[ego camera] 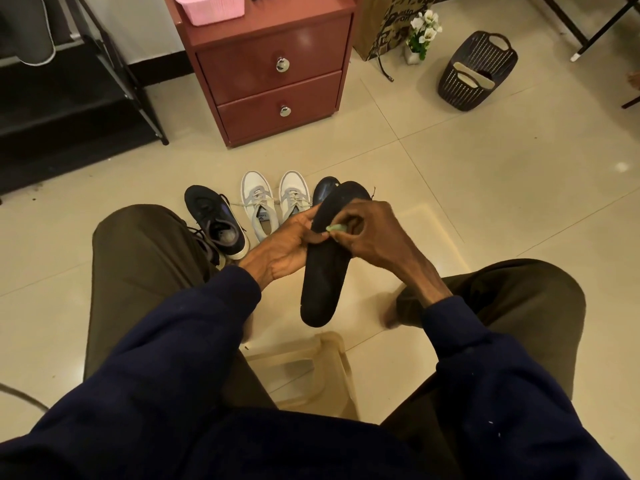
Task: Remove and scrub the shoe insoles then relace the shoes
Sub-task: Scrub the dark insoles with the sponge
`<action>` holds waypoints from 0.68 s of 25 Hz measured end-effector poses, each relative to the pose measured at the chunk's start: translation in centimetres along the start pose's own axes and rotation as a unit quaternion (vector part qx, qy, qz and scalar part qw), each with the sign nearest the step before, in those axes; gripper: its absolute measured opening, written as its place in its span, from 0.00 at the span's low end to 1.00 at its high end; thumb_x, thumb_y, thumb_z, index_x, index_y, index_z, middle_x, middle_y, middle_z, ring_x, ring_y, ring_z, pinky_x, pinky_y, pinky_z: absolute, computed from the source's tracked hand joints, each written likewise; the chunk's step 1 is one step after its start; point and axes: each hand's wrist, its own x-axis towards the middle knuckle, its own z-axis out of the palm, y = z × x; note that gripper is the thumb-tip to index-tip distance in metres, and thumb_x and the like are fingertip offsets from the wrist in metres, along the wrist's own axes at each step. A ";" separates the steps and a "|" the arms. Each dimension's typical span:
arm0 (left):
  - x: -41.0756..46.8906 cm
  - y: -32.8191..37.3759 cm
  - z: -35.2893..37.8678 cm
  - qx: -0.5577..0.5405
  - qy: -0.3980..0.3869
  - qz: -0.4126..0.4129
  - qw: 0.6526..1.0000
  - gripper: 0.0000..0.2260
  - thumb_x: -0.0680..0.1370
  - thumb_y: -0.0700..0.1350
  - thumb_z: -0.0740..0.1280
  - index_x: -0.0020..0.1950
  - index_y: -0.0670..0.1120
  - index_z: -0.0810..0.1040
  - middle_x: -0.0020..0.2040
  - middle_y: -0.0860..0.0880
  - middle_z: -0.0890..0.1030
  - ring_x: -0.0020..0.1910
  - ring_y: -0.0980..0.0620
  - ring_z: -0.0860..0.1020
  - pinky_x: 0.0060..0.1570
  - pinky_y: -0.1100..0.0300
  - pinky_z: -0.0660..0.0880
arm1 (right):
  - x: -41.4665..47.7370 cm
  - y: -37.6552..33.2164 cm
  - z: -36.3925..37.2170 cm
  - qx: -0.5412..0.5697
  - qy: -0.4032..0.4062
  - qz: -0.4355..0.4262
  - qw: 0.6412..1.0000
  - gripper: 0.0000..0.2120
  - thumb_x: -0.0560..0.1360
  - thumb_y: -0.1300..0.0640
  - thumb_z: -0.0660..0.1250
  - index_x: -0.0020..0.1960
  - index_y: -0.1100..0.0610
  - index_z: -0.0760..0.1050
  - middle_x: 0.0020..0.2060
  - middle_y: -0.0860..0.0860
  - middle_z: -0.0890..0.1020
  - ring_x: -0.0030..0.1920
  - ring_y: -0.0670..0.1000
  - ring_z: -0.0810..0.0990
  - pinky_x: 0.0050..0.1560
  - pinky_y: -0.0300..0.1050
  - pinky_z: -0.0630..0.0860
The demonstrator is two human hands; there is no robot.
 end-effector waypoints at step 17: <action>0.3 -0.6 -0.3 -0.089 0.139 -0.032 0.986 0.20 0.85 0.54 0.59 0.70 0.43 0.76 0.59 0.42 0.83 0.56 0.42 0.82 0.65 0.44 0.74 | -0.1 -0.3 1.6 -0.062 0.067 0.013 0.996 0.02 0.73 0.59 0.75 0.44 0.57 0.83 0.40 0.50 0.81 0.38 0.45 0.76 0.40 0.47 0.78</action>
